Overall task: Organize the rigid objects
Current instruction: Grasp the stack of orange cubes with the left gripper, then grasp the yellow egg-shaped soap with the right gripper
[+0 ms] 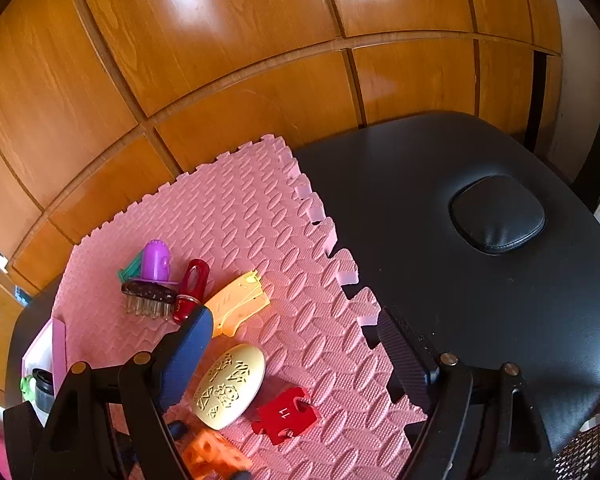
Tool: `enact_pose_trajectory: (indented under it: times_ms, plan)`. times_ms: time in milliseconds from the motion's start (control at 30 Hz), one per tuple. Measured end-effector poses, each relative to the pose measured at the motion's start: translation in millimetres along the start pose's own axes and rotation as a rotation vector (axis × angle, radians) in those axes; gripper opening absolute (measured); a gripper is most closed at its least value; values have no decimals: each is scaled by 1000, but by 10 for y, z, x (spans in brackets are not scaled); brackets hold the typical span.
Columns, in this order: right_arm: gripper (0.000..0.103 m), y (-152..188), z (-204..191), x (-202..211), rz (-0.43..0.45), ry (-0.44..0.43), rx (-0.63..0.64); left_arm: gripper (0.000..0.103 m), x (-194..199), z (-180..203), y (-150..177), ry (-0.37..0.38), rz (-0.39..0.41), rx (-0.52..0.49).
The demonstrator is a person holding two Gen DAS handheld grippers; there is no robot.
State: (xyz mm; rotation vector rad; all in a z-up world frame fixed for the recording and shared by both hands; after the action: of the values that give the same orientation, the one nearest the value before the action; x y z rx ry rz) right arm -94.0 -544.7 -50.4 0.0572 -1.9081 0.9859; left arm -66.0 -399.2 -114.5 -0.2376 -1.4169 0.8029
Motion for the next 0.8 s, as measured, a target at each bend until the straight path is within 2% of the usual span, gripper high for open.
enact_pose_trajectory:
  times_ms: [33,100,233,367,533,800]
  plan:
    - [86,3,-10,-6,-3,1,6,41,21,-28,15,14,2,15]
    - [86,16,-34,-26,-13,0,19,41,100,-113,77,-5,14,38]
    - [86,39,-72,-51,-24,-5,39,41,258,-262,249,-93,39,63]
    - [86,66,-123,-70,-34,-12,59,41,420,-414,446,-122,86,105]
    - [86,118,-226,-97,-49,-17,104,41,447,-389,535,-154,121,65]
    - [86,284,-492,-182,-91,-15,246,41,457,-413,527,-125,145,86]
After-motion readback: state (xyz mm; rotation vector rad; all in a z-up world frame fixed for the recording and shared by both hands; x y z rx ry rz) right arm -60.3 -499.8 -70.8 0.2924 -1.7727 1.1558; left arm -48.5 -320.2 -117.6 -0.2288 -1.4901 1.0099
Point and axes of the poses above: each gripper's, at about its wrist camera, not at the fingertips, and x roughly against the way its jaws point, z to its right, y to its underside, the point moved 5 cm from there along -x, roughly the way its jaws point, and after that the axes turned 4 degrees about y, right-handed, at the moved point
